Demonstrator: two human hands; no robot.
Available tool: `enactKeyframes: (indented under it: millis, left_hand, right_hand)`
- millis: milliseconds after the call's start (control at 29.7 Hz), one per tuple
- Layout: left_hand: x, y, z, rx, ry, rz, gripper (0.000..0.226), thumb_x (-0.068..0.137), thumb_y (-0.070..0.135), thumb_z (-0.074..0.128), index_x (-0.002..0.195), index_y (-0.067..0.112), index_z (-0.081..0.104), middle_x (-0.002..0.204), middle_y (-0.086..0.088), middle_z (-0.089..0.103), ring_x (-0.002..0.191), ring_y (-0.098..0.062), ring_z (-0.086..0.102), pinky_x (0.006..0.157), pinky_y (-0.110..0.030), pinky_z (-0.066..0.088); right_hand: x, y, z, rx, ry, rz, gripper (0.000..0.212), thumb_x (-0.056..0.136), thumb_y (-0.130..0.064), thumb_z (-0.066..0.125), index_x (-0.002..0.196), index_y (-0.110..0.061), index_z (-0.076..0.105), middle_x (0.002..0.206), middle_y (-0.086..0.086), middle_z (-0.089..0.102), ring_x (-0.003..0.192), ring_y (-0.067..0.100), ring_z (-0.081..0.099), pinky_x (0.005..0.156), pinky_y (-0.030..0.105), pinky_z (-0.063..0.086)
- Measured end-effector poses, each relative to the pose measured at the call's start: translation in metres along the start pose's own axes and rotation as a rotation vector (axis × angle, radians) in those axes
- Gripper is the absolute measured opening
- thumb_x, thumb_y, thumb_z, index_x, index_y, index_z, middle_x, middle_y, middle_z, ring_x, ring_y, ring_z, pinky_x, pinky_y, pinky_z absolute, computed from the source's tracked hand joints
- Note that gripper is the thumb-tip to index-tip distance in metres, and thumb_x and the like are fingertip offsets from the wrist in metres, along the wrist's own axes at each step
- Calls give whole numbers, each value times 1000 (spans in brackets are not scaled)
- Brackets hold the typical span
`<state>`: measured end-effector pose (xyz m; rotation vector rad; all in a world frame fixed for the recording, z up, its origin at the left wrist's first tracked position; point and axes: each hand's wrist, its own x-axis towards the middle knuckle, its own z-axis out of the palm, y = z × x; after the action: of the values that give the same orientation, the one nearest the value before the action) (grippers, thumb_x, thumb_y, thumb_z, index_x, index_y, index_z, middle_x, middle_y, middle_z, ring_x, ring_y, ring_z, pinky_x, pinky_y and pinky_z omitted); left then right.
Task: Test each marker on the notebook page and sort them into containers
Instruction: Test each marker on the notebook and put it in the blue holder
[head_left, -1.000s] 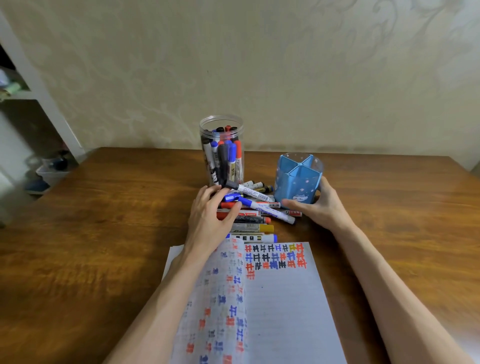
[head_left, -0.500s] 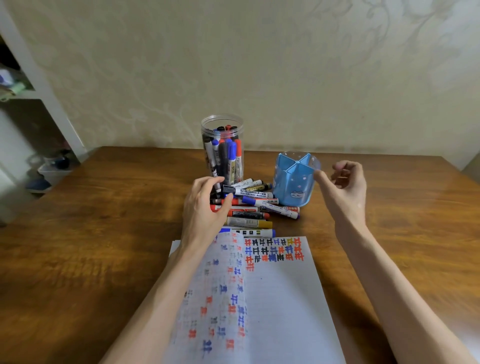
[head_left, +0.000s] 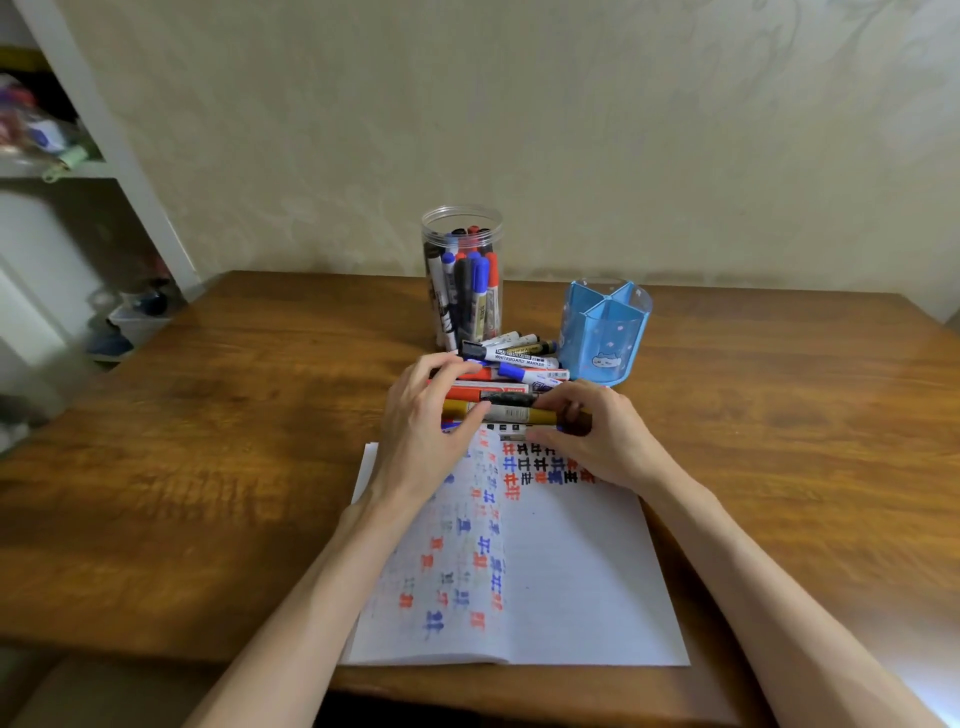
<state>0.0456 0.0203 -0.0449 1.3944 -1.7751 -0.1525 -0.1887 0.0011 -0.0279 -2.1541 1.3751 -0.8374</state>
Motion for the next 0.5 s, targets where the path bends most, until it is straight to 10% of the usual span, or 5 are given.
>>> enactKeyframes:
  millis: [504]
  left_hand:
    - [-7, 20, -18, -90, -118, 46, 37, 92, 38, 69, 128, 29, 69, 122, 17, 69, 112, -3, 61, 98, -37, 54]
  right_hand:
    - [-17, -30, -14, 900, 173, 160, 27, 100, -30, 69, 102, -3, 71, 79, 8, 68, 74, 11, 65, 66, 21, 53]
